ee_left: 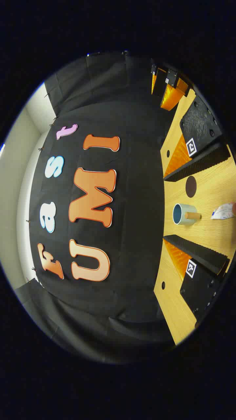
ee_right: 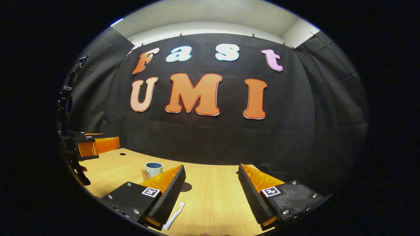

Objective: Put the toothbrush and toothpaste on the desktop into the cup, then pick up the cup and place it on the coaster on the desktop.

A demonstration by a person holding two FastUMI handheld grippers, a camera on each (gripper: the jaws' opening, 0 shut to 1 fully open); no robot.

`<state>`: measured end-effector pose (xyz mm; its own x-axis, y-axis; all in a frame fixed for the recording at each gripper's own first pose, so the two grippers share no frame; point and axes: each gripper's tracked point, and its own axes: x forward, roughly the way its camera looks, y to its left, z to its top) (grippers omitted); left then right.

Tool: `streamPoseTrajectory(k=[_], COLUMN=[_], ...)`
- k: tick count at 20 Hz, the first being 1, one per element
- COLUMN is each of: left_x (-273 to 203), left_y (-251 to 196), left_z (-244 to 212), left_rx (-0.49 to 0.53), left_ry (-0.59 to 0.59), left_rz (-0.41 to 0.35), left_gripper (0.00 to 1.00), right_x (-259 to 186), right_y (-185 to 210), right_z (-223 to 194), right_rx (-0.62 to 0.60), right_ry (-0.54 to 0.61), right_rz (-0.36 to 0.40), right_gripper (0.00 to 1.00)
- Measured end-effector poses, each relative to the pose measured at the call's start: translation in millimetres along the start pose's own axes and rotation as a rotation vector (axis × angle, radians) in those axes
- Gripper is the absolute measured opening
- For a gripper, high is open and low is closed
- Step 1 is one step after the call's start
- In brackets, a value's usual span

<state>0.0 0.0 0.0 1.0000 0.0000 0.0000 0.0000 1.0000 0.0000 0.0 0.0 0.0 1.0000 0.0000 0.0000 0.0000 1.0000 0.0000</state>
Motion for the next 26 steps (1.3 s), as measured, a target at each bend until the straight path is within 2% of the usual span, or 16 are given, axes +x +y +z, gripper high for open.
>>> streamPoseTrajectory(k=[9, 11, 12, 14, 15, 17, 18, 20, 21, 26], left_x=[2.2, 4.4, 3.8, 4.5, 4.3, 5.7, 6.7, 8.1, 11.2, 16.8], left_y=[17.7, 18.2, 17.2, 15.3, 14.0, 9.9, 8.0, 4.9, 4.8, 11.8], left_z=[16.5, 23.8, 24.7, 22.4, 20.0, 9.5, 2.6, -10.7, -20.9, -51.8], left_rx=[-0.023, -0.004, 0.007, 0.017, 0.022, 0.038, 0.049, 0.069, 0.078, 0.101], left_ry=[-0.039, -0.053, -0.057, -0.043, -0.032, 0.013, 0.041, 0.108, 0.148, 0.334], left_rz=[0.034, 0.046, 0.048, 0.051, 0.050, 0.041, 0.039, 0.030, 0.029, 0.035], left_gripper=[0.98, 0.97, 0.98, 0.97, 1.00, 0.98, 1.00, 0.94, 0.98, 0.97], right_x=[12.2, 12.8, 13.2, 13.4, 12.6, 10.5, 10.7, 11.0, 10.9, 12.4], right_y=[26.0, 29.1, 32.0, 35.8, 36.0, 39.4, 42.3, 48.2, 51.9, 65.4], right_z=[1.6, 6.6, 8.7, 8.0, 4.4, -3.6, -11.6, -24.6, -31.4, -62.9], right_rx=[0.013, 0.024, 0.026, 0.015, 0.010, 0.007, 0.006, 0.002, -0.002, -0.018], right_ry=[0.032, 0.030, 0.033, 0.045, 0.056, 0.091, 0.122, 0.188, 0.226, 0.406], right_rz=[0.064, 0.082, 0.090, 0.105, 0.109, 0.121, 0.130, 0.151, 0.168, 0.241], right_gripper=[0.96, 0.94, 0.98, 0.96, 0.96, 0.96, 0.96, 0.96, 0.96, 0.94])
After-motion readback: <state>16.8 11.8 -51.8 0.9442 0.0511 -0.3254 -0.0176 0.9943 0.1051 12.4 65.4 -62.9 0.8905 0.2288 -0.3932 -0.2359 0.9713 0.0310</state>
